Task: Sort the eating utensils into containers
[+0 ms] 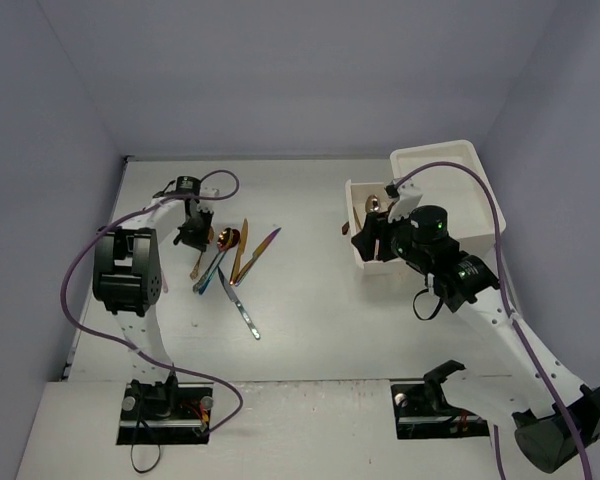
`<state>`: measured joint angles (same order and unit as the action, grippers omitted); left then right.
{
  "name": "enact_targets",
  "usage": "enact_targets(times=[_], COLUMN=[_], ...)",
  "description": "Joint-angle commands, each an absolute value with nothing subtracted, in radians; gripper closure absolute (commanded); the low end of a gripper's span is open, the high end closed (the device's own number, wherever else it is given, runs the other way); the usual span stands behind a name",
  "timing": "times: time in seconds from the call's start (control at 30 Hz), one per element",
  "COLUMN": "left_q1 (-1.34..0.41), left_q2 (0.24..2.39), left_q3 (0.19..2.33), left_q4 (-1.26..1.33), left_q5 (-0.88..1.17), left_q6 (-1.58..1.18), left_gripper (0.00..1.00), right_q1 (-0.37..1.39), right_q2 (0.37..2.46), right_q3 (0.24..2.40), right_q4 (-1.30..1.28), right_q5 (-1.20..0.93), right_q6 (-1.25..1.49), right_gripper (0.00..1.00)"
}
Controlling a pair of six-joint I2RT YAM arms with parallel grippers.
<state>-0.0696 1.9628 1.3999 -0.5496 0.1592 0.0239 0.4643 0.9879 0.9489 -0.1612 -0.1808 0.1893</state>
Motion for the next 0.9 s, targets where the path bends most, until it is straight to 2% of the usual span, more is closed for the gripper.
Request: enact_targets(times=[0.0,0.13,0.23,0.3,0.53,0.87], left_q1=[-0.053,-0.053,-0.066,-0.089,-0.259,-0.417], left_q2=[1.753,1.602,1.435,1.364,1.035,0.886], left_q3=[1.43,1.38,1.269,1.192,0.967,0.875], left_q4=[-0.588,-0.513,-0.367,-0.27,0.02,0.088], left_q5=[0.226,0.383,0.526,0.548,0.408,0.277], left_q6=[-0.1,-0.265,-0.467,-0.592,-0.918,-1.076], left_gripper=[1.0,1.0,1.0,1.0,1.0,1.0], right_q1=[0.512,0.597,0.692,0.731,0.894,1.072], right_q2=[0.97,0.997,1.041,1.059,1.153,1.324], right_q3=[0.998,1.035,1.067,1.077,1.148,1.258], right_q4=[-0.106,-0.099,-0.082,-0.051,0.038,0.062], right_q5=[-0.222,-0.181,-0.125,-0.109,-0.061,0.085], right_q6=[0.21,0.244,0.274,0.299,0.331,0.306], right_gripper=[0.45,0.42,0.39,0.39,0.37,0.37])
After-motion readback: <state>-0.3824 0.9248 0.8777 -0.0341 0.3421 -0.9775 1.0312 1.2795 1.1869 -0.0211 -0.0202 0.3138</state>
